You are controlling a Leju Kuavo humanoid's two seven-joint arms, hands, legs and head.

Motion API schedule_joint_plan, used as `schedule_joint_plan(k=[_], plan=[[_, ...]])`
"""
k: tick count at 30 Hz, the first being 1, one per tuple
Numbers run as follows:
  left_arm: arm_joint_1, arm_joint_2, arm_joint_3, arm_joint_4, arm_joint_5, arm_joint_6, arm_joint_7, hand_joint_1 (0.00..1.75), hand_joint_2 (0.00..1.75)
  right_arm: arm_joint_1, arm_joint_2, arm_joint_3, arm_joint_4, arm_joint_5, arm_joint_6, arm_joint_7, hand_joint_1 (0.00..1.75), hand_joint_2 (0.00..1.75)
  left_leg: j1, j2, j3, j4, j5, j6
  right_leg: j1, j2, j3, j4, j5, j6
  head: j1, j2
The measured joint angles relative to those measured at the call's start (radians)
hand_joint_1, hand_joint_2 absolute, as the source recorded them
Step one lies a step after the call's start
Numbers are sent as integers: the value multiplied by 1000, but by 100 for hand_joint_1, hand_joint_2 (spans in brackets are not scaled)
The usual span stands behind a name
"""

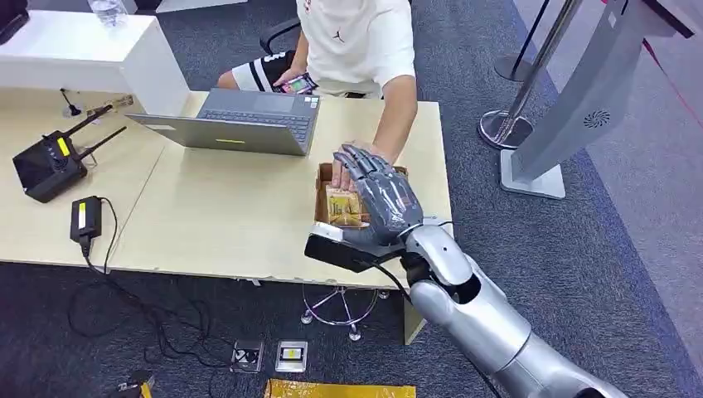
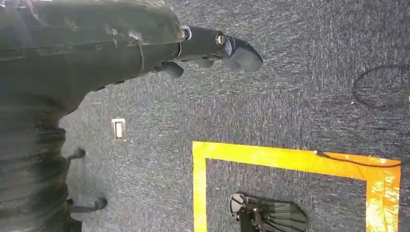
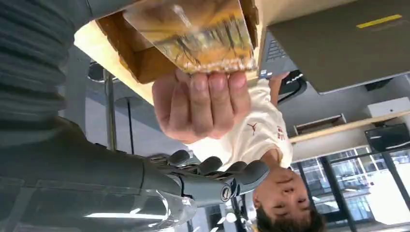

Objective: Pass the card to the sensor for recognition and then transmit it.

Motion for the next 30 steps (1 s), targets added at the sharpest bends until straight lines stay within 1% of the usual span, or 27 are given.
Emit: schedule_joint_plan(k=[8, 9, 10, 11, 12, 13, 15, 16, 18, 19, 20, 21, 24, 25, 27, 28, 30], plan=[[1, 0, -8, 0, -10, 2, 0, 0, 175, 24, 0, -12, 9, 25, -84, -1, 0, 175, 0, 0, 0, 0, 0, 0, 0, 2, -1, 0, 0, 0, 0, 0], [2, 0, -10, 0, -13, 2, 0, 0, 175, 27, 0, -15, 9, 31, -94, -2, 7, 175, 0, 1, 0, 0, 0, 0, 0, 2, -1, 0, 0, 0, 0, 0], [2, 0, -13, 0, -13, 3, 0, 0, 175, 32, 0, -21, 9, 35, -109, -2, 45, 175, 0, 1, 0, 0, 0, 0, 0, 2, -1, 0, 0, 0, 0, 0], [2, 0, -14, 0, -14, 4, 0, 0, 175, 36, 0, -25, 9, 36, -121, -2, 45, 175, 0, 1, 0, 0, 0, 0, 0, 2, -1, 0, 0, 0, 0, 0], [2, 0, -14, 0, -14, 5, 0, 0, 175, 38, -1, -29, 9, 39, -128, -2, 94, 175, 0, 1, 0, 0, 0, 0, 0, 3, -1, 0, 0, 0, 0, 0], [2, 0, -15, 0, -14, 7, 0, 0, 175, 43, -1, -36, 9, 42, -143, -4, 152, 175, 0, 1, 0, 0, 0, 0, 0, 3, -1, 0, 0, 0, 0, 0], [3, 0, -15, 0, -16, 10, -1, 0, 175, 50, -1, -47, 9, 49, -174, -7, 159, 175, 0, 1, 0, 0, 0, 0, 0, 3, -1, 0, 0, 0, 0, 0], [3, 0, -15, 0, -16, 11, -1, 0, 175, 55, -1, -53, 8, 52, -185, -9, 166, 175, 0, 1, 0, 0, 0, 0, 0, 3, -1, 0, 0, 0, 0, 0], [3, 0, -15, 0, -17, 11, -2, 0, 175, 62, 0, -64, 8, 53, -207, -14, 164, 175, 0, 1, 0, 0, 0, 0, 0, 3, -1, 0, 0, 0, 0, 0], [3, 0, -16, 0, -18, 11, -3, 0, 175, 65, 0, -68, 8, 55, -215, -15, 168, 175, 0, 2, 0, 0, 0, 0, 0, 3, -1, 0, 0, 0, 0, 0], [3, 0, -16, 1, -18, 11, -3, 0, 175, 67, 0, -71, 8, 56, -219, -15, 166, 175, 0, 2, 0, 0, 0, 0, 0, 3, -1, 0, 0, 0, 0, 0], [3, 0, -16, 1, -18, 11, -3, 0, 175, 70, 0, -75, 8, 58, -222, -16, 169, 175, 0, 2, 0, 0, 0, 0, 0, 3, -1, 0, 0, 0, 0, 0], [3, 0, -16, 2, -20, 11, -3, 0, 175, 76, 0, -86, 6, 68, -224, -15, 169, 175, 0, 2, 0, 0, 0, 0, 0, 3, -1, 0, 0, 0, 0, 0], [3, 0, -16, 2, -21, 11, -3, 0, 175, 76, 0, -88, 5, 70, -225, -14, 166, 175, 0, 2, 0, 0, 0, 0, 0, 3, -1, 0, 0, 0, 0, 0], [3, 0, -18, 2, -21, 11, -3, 0, 175, 78, 0, -93, 5, 71, -225, -13, 173, 175, 0, 2, 0, 0, 0, 0, 0, 3, -1, 0, 0, 0, 0, 0], [3, 0, -18, 3, -21, 11, -3, 0, 175, 79, 0, -94, 5, 71, -226, -12, 168, 175, 0, 2, 0, 0, 0, 0, 0, 3, -1, 0, 0, 0, 0, 0], [3, 0, -19, 3, -21, 10, -3, 0, 175, 81, 0, -94, 5, 72, -228, -11, 169, 175, 0, 2, 0, 0, 0, 0, 0, 3, -1, 0, 0, 0, 0, 0]])
